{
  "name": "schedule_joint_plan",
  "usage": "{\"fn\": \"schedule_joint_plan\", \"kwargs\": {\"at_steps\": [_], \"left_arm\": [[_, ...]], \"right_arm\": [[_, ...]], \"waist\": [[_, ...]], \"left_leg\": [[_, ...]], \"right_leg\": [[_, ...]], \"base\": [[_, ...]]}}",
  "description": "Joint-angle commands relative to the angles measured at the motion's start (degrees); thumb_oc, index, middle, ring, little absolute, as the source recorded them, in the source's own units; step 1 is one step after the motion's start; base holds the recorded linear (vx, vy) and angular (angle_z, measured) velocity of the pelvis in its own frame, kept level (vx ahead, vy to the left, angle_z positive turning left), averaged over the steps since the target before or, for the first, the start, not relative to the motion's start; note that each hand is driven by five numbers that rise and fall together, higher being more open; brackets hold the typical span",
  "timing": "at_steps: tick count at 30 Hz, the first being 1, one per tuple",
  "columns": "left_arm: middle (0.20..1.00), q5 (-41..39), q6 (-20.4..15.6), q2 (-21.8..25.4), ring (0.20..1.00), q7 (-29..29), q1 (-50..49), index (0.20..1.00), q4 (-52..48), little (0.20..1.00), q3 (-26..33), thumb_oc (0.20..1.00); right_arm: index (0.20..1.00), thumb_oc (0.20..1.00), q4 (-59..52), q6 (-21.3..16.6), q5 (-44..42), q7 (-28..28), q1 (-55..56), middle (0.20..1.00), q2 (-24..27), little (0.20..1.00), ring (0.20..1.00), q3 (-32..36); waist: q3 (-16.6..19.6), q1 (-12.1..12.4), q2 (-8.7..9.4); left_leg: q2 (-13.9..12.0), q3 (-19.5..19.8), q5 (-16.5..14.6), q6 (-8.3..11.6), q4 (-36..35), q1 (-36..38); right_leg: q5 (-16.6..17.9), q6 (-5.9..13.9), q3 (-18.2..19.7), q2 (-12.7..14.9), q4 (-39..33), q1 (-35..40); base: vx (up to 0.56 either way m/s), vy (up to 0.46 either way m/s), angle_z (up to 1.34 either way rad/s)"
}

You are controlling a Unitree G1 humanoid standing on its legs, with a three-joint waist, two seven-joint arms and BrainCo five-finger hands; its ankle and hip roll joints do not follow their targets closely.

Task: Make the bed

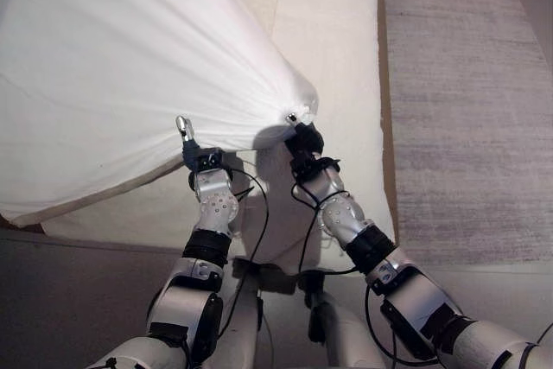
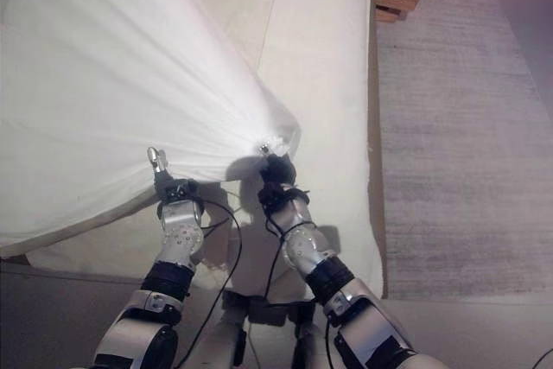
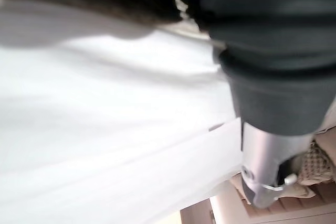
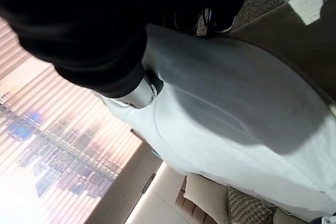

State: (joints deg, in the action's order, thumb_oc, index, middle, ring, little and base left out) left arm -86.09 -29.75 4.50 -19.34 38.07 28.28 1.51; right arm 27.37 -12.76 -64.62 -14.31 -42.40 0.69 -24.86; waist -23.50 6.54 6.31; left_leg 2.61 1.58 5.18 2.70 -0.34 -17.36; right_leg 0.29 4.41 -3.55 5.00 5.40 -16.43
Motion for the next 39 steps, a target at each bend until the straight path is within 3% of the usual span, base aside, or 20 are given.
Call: {"fn": "schedule_joint_plan", "kwargs": {"at_steps": [1, 6, 7, 8, 9, 21, 25, 29, 31, 32, 33, 35, 37, 38, 39], "left_arm": [[1.0, 7.5, -4.9, 2.3, 1.0, -0.7, -1.9, 1.0, 0.9, 1.0, 4.8, 1.0], [1.0, 12.3, -6.8, 4.1, 1.0, -6.1, -1.5, 1.0, 2.3, 1.0, 8.1, 1.0], [0.598, 14.1, -7.6, 5.0, 0.598, -6.8, -1.4, 0.598, 2.5, 0.598, 9.4, 0.598], [0.319, 14.3, -7.5, 5.0, 0.319, -6.9, -1.4, 0.319, 2.5, 0.319, 9.4, 0.319], [0.2, 17.0, -7.9, 6.2, 0.2, -7.1, -1.7, 0.2, 2.2, 0.2, 9.7, 0.2], [0.2, 24.2, -2.9, 13.1, 0.2, -2.6, -6.2, 0.2, 2.5, 0.2, 8.9, 0.2], [0.2, 23.8, -1.2, 12.3, 0.2, -0.2, -8.2, 0.2, 1.5, 0.2, 7.9, 0.2], [0.2, 22.3, 1.3, 10.9, 0.2, 4.5, -9.9, 0.2, 0.0, 0.2, 5.7, 0.2], [0.2, 21.5, 2.0, 10.2, 0.2, 5.7, -11.0, 0.2, -0.2, 0.2, 5.0, 0.2], [0.2, 20.9, 2.2, 9.8, 0.2, 6.6, -11.8, 0.2, -0.5, 0.2, 4.2, 0.2], [0.2, 20.8, 2.2, 9.8, 0.2, 6.7, -11.8, 0.2, -0.5, 0.2, 4.2, 0.2], [0.2, 20.3, 2.2, 9.6, 0.2, 7.2, -12.5, 0.2, -0.3, 0.2, 4.2, 0.2], [0.2, 19.9, 2.6, 9.5, 0.2, 7.5, -12.3, 0.2, 0.6, 0.2, 3.8, 0.2], [0.2, 19.9, 3.0, 9.1, 0.2, 7.4, -11.8, 0.2, 1.5, 0.2, 3.1, 0.2], [0.2, 19.4, 3.1, 8.6, 0.2, 7.9, -11.7, 0.2, 2.5, 0.2, 2.3, 0.2]], "right_arm": [[0.2, 0.2, -4.8, -8.1, 1.9, -0.1, 11.4, 0.2, 3.1, 0.2, 0.2, 6.5], [0.2, 0.2, -4.6, -7.8, 1.7, -0.4, 14.2, 0.2, 2.7, 0.2, 0.2, 6.1], [0.2, 0.2, -4.5, -7.7, 1.3, -0.2, 15.2, 0.2, 2.4, 0.2, 0.2, 5.6], [0.2, 0.2, -4.5, -7.7, 1.3, -0.2, 15.2, 0.2, 2.4, 0.2, 0.2, 5.5], [0.2, 0.2, -4.2, -7.6, 0.8, 0.2, 15.9, 0.2, 2.2, 0.2, 0.2, 5.1], [0.2, 0.2, -1.8, -5.6, 0.0, 2.6, 19.3, 0.2, 2.0, 0.2, 0.2, 5.0], [0.2, 0.2, -0.5, -4.7, -0.8, 3.6, 20.2, 0.2, 1.7, 0.2, 0.2, 5.3], [0.2, 0.2, 0.5, -4.0, -2.9, 5.1, 20.5, 0.2, 1.7, 0.2, 0.2, 6.3], [0.2, 0.2, 0.9, -3.7, -3.4, 5.5, 20.9, 0.2, 1.7, 0.2, 0.2, 7.0], [0.2, 0.2, 1.4, -3.5, -4.5, 5.9, 21.0, 0.2, 1.4, 0.2, 0.2, 6.9], [0.2, 0.2, 1.5, -3.5, -4.5, 5.9, 21.0, 0.2, 1.4, 0.2, 0.2, 6.9], [0.2, 0.2, 1.8, -3.2, -5.3, 6.0, 21.3, 0.2, 1.3, 0.2, 0.2, 6.7], [0.2, 0.2, 0.9, -2.8, -5.5, 6.7, 22.9, 0.2, 1.7, 0.2, 0.2, 7.1], [0.2, 0.2, 0.0, -2.9, -5.8, 6.9, 23.9, 0.2, 2.0, 0.2, 0.2, 7.3], [0.2, 0.2, -0.5, -3.0, -6.2, 7.0, 24.9, 0.2, 2.4, 0.2, 0.2, 6.9]], "waist": [[8.9, -2.9, 0.49], [9.3, -2.9, 0.3], [9.4, -2.8, 0.19], [9.5, -2.9, 0.2], [9.6, -2.8, 0.12], [10.4, -2.3, -2.35], [10.4, -1.9, -2.95], [10.8, -1.7, -3.58], [11.8, -2.0, -3.75], [12.2, -2.2, -3.45], [12.3, -2.2, -3.47], [13.6, -2.4, -3.08], [14.9, -3.3, -3.34], [15.1, -4.0, -3.74], [16.0, -4.4, -3.85]], "left_leg": [[0.3, 0.8, -4.6, -4.04, 5.9, 0.0], [0.0, 0.6, -4.7, -3.79, 5.7, 0.9], [-0.1, 0.5, -4.7, -3.64, 5.5, 1.2], [-0.1, 0.5, -4.7, -3.63, 5.4, 1.3], [-0.2, 0.6, -4.7, -3.52, 5.3, 1.6], [-0.1, 2.6, -5.7, -2.95, 5.9, 8.4], [0.2, 3.7, -5.4, -2.55, 6.3, 9.3], [0.5, 6.1, -5.0, -1.7, 7.7, 8.2], [-1.4, 6.2, -5.2, -1.19, 7.6, 8.2], [-5.4, 6.8, -4.8, -0.25, 7.3, 9.0], [-5.4, 6.8, -4.6, -0.25, 7.2, 8.9], [-10.2, 6.5, -2.8, 0.5, 5.6, 9.3], [-14.9, 2.1, -0.5, 1.87, 3.0, 9.8], [-15.6, -1.3, -0.9, 2.5, 3.0, 10.2], [-15.3, -2.2, -2.8, 3.22, 3.6, 10.4]], "right_leg": [[4.1, -0.58, 1.5, -0.1, -1.5, -0.3], [3.6, -0.68, 1.3, -0.2, -1.1, 0.3], [3.4, -0.69, 1.2, -0.3, -1.1, 0.5], [3.4, -0.69, 1.3, -0.3, -1.1, 0.5], [3.1, -0.72, 1.1, -0.4, -0.8, 0.6], [-4.7, -1.91, 1.3, -1.7, 10.5, 2.5], [-5.4, -2.15, -0.3, -1.5, 9.8, 4.8], [-5.5, -1.93, -2.6, 0.7, 10.5, 4.9], [-5.3, -1.57, -3.7, 2.0, 9.7, 5.6], [-4.9, -0.96, -3.8, 3.8, 8.3, 7.1], [-4.6, -0.96, -3.8, 3.8, 8.0, 7.1], [-3.4, 0.11, -3.4, 6.1, 6.4, 7.7], [-1.7, 1.52, -3.9, 8.9, 5.2, 8.5], [-1.0, 2.23, -4.5, 10.5, 4.9, 9.2], [1.0, 3.36, -5.0, 12.8, 3.5, 10.0]], "base": [[0.0, 0.0, 0.0], [0.0, 0.0, 0.0], [0.0, 0.0, 0.0], [0.01, -0.036, 0.01], [0.0, 0.0, 0.0], [0.05, -0.035, 0.07], [0.03, -0.054, 0.16], [-0.05, 0.046, 0.36], [0.03, 0.171, 0.49], [0.03, 0.229, 0.32], [0.03, 0.314, 0.42], [0.05, 0.361, 0.63], [0.07, 0.5, 0.2], [0.06, 0.587, 0.3], [0.08, 0.62, 0.34]]}}
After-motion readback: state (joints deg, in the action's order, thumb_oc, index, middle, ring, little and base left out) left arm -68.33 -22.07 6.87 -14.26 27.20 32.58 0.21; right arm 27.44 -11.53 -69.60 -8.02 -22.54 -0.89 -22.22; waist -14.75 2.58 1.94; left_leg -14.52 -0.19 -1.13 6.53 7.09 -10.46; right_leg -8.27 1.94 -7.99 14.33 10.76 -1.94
